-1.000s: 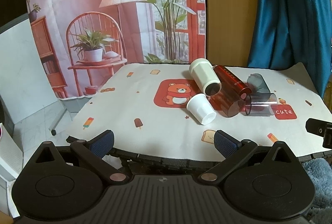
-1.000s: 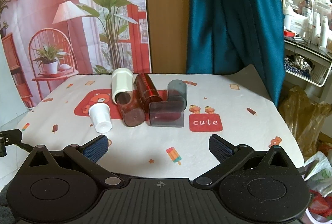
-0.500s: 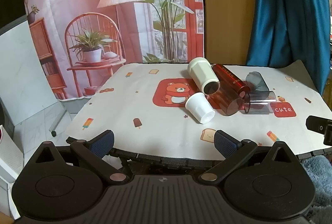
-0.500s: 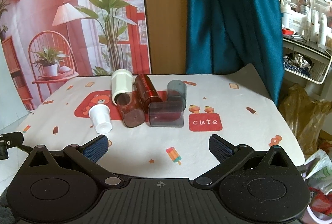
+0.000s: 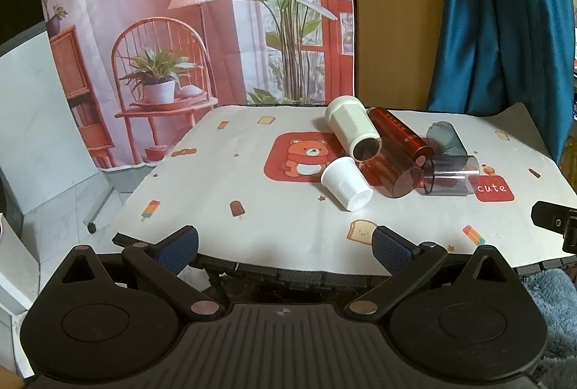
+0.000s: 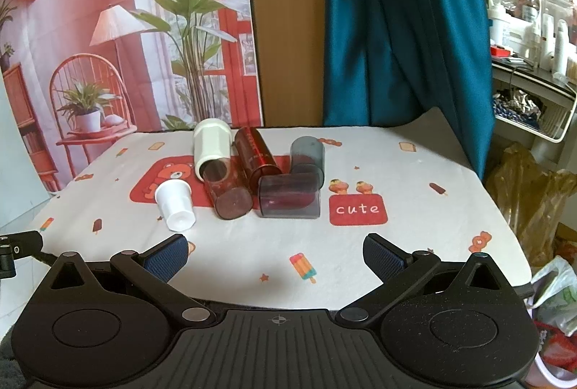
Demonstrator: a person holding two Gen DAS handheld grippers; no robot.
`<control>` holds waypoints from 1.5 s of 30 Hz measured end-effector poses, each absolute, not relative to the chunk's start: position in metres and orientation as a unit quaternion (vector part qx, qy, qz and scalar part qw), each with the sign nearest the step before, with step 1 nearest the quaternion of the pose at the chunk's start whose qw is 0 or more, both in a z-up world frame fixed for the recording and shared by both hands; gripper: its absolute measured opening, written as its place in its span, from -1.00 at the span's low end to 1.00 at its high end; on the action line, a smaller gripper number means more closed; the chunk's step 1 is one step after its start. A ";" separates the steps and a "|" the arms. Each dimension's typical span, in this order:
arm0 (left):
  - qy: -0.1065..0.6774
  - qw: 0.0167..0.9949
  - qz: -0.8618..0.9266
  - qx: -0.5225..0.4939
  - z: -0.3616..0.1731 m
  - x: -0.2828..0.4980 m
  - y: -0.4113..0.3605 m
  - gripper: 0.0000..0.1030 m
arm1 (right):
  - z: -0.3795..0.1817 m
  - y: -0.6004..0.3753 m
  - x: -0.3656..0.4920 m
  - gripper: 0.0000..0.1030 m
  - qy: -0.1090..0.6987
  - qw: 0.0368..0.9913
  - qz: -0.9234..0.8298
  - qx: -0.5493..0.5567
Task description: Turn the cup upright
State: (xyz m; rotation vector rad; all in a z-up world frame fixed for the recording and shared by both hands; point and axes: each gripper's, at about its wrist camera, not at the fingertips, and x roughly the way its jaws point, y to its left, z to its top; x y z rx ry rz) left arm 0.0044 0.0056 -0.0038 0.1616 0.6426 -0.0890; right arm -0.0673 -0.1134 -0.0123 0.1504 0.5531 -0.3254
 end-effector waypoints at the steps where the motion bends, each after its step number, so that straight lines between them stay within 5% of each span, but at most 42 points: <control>1: 0.316 0.944 -0.043 0.079 -0.004 0.005 0.006 1.00 | -0.012 -0.113 -0.067 1.00 0.272 0.946 -0.160 0.074; 30: 0.306 0.948 -0.061 0.060 0.003 0.015 0.011 1.00 | -0.001 -0.110 -0.071 0.99 0.224 0.967 -0.100 0.064; 45: 0.355 0.932 -0.071 0.007 -0.019 0.055 0.021 1.00 | -0.020 -0.112 -0.032 0.99 0.284 0.954 -0.080 0.054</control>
